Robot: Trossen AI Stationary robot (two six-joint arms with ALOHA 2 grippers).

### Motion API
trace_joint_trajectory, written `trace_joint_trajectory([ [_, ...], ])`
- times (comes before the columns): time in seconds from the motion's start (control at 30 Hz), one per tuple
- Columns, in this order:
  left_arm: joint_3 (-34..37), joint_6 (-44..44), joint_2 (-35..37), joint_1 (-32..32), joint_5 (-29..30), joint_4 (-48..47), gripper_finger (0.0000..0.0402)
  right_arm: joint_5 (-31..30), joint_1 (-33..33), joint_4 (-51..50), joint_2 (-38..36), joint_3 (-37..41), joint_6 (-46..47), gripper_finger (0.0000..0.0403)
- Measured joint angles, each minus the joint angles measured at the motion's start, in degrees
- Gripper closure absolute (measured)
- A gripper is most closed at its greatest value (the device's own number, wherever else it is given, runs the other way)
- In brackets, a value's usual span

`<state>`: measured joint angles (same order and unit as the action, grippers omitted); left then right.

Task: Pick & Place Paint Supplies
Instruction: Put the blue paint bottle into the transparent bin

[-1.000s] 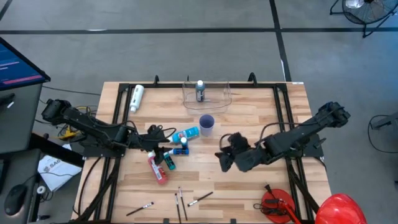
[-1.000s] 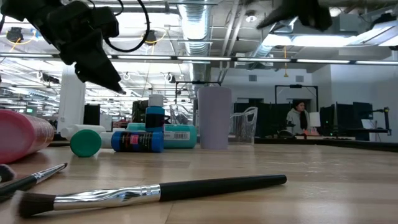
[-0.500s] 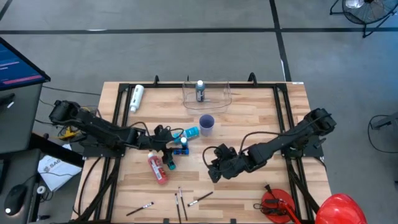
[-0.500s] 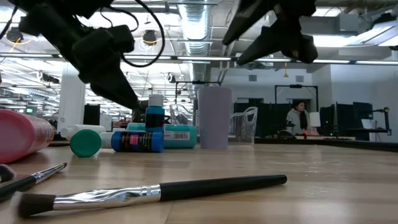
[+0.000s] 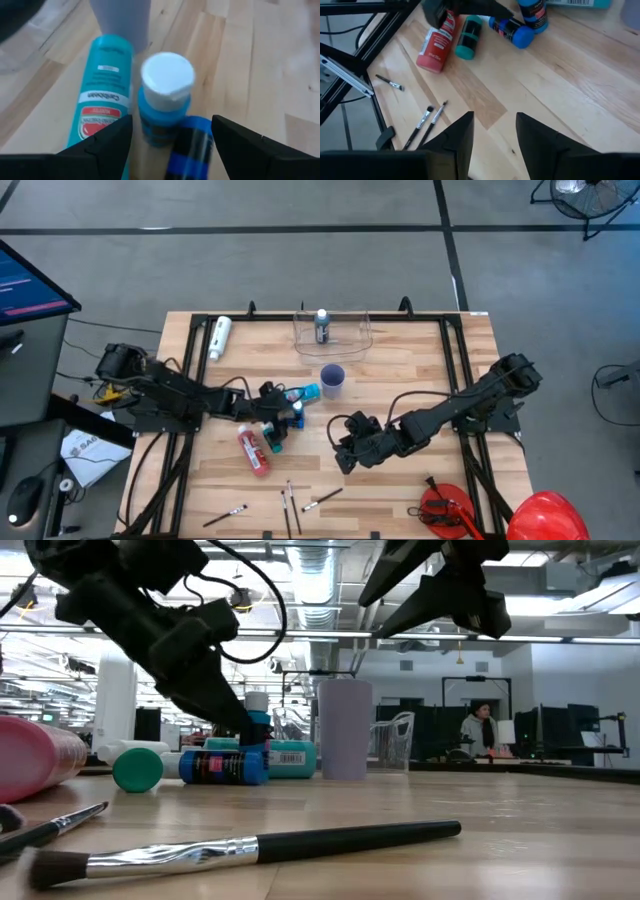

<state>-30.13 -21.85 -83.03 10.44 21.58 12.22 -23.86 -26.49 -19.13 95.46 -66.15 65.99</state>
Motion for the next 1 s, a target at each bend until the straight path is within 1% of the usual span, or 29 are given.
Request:
trace_joint_trajectory([
  [0.2,0.0,1.83,0.08,-2.18,-0.08,1.3,0.0132,0.04,-0.01,0.49,0.0,0.0,0.0,0.0266],
  [0.4,0.0,3.89,0.12,-3.41,-2.27,2.41,0.013,0.07,-0.01,0.47,0.0,0.0,0.0,0.0265],
  [1.0,0.0,5.56,0.12,-3.41,-3.53,2.92,0.0131,0.09,0.03,0.41,0.0,0.0,0.0,0.0269],
])
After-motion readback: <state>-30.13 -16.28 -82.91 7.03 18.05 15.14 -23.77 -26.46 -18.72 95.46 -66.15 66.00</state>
